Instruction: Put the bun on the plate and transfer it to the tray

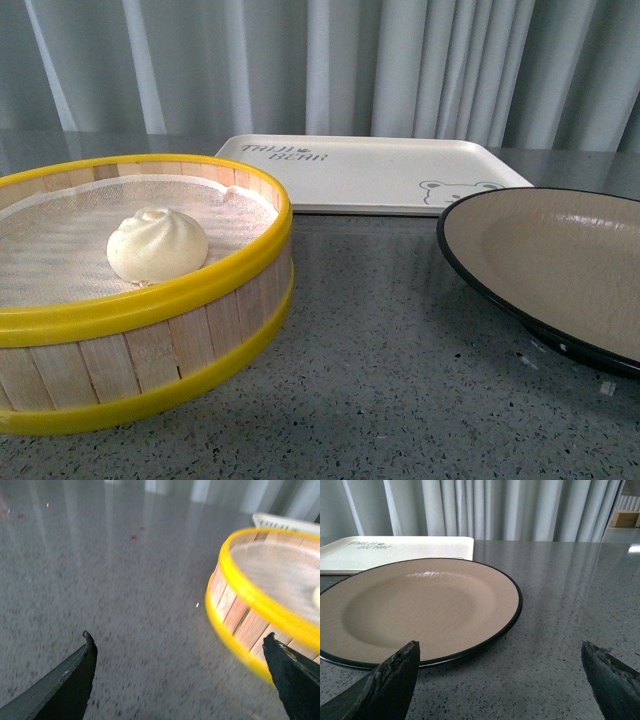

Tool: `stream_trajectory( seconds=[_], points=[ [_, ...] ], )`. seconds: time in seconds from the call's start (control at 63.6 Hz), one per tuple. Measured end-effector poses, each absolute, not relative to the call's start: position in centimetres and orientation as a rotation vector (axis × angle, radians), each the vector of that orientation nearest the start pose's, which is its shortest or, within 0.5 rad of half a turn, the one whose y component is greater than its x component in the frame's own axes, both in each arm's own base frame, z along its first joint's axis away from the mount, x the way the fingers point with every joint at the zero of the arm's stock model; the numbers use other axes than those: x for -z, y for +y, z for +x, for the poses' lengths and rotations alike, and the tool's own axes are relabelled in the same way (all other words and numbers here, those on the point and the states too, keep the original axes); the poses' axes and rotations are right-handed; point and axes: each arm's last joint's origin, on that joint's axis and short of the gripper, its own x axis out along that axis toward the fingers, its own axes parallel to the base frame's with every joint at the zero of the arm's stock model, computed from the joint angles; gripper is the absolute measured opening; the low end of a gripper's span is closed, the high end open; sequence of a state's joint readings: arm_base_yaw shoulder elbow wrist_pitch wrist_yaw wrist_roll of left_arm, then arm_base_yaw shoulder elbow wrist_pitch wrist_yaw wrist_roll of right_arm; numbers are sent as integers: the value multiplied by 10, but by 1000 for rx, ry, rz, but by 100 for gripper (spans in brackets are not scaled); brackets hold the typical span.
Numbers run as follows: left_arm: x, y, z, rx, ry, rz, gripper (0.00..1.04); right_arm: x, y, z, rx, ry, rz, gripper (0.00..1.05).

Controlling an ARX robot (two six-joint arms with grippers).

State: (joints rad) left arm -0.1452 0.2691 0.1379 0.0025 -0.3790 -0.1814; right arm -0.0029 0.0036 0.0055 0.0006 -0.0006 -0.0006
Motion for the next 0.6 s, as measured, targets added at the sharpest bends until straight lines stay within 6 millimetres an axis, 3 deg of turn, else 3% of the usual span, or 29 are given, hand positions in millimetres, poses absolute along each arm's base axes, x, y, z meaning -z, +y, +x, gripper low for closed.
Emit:
stream_trajectory(
  seconds=[0.173,0.283,0.377,0.487,0.597],
  points=[
    [-202,-17,129,-187,56,-164,98,-165,0,98,2,-2,-1,96],
    [-224,-25,148,-132,11,-146,98,-165,0,98,2,-2,-1,96],
    [-250,-30,171,-82,-12,-105,98,-165,0,98,2,-2,-1,96],
    [-287,-37,214,1,33,-24,98,-165,0,98,2,-2,-1,96],
    [-307,-44,241,92,115,15,98,-165,0,98,2,-2,-1,96]
  ],
)
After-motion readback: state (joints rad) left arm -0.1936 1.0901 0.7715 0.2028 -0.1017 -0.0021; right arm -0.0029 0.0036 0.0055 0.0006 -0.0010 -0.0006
